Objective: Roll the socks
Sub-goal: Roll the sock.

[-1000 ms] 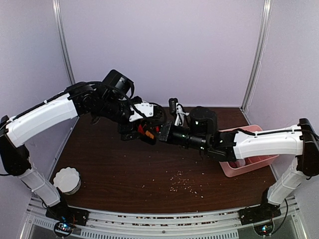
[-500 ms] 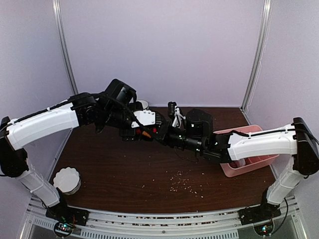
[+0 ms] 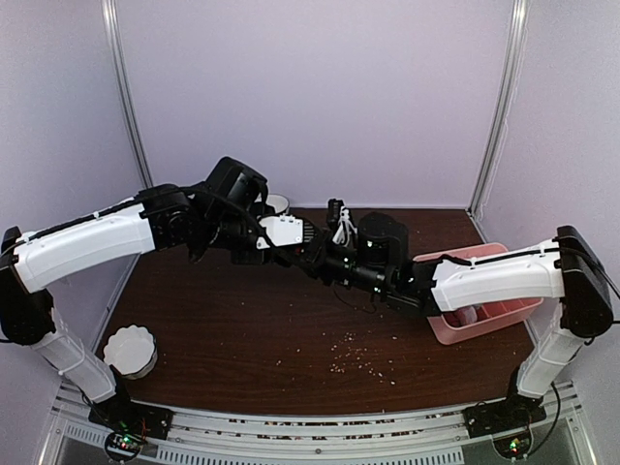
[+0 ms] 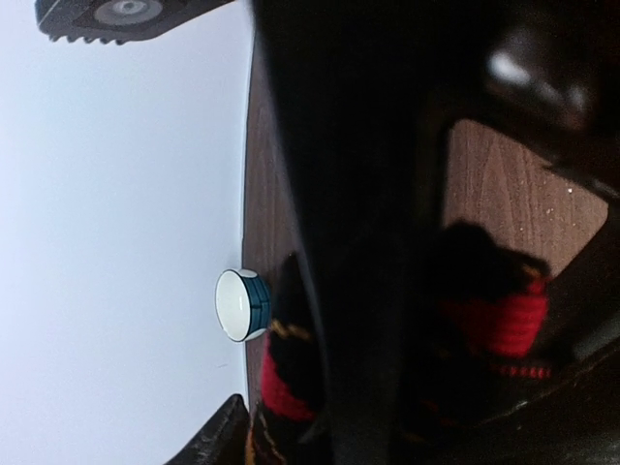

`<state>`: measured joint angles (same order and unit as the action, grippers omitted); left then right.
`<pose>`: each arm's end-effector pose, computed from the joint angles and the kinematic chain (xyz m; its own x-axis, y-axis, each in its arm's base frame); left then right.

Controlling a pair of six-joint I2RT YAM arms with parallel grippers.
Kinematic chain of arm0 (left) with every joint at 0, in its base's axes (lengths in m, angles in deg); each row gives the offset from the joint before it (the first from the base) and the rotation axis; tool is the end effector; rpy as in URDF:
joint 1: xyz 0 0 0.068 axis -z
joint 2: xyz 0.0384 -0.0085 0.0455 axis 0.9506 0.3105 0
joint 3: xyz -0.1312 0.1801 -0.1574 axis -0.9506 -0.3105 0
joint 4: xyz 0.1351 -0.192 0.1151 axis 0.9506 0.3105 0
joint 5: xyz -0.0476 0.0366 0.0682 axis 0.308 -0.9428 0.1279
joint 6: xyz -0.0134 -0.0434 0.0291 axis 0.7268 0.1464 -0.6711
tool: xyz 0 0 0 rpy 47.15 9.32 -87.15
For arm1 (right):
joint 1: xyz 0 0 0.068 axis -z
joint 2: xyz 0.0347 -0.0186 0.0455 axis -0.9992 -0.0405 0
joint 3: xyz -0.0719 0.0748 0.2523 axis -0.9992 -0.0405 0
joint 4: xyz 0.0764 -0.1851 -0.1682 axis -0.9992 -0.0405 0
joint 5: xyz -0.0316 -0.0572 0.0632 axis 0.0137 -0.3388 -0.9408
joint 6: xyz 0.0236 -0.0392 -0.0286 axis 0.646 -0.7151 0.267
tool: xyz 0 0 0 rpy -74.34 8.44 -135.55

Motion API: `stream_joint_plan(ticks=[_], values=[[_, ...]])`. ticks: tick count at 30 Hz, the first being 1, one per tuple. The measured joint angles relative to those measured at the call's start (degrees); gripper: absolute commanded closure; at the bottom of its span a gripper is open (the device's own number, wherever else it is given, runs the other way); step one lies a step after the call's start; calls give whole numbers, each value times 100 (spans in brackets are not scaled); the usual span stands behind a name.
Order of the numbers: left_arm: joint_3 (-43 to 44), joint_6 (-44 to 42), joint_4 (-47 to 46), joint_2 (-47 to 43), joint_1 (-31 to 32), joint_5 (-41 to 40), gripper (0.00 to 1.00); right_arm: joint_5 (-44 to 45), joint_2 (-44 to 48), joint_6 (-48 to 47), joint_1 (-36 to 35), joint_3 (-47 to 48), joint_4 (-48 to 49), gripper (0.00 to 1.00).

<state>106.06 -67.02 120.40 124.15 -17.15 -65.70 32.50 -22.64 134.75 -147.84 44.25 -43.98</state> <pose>0.2047 -0.2704 0.3460 0.1769 0.9025 -0.3928 0.7221 0.1522 0.6749 0.1918 0.3414 0.2843 -0.8419 0.3601 -0.4018 -0.3500 0.2022 0.9147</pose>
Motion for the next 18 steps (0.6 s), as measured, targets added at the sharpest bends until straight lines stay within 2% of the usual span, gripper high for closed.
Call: stream_joint_plan(ticks=[1,2,3,7,10,17,18], values=[[-2,13,7,0,0,9,76,-2,-31,52,11,0,66,79],[-2,50,24,-2,-7,42,91,2,-57,81,22,0,131,70],[-2,85,66,-15,-28,90,100,-7,-72,111,42,0,157,65],[44,302,256,-85,-116,446,100,-48,-55,-205,96,-4,72,39],[284,544,706,-46,-345,1231,100,-111,114,-730,111,-136,-48,25],[1869,986,2409,846,-1427,4376,100,-302,1211,-2610,103,-586,-365,17],[2015,988,2647,977,-1550,4833,100,-374,1370,-2868,101,-658,-321,5]])
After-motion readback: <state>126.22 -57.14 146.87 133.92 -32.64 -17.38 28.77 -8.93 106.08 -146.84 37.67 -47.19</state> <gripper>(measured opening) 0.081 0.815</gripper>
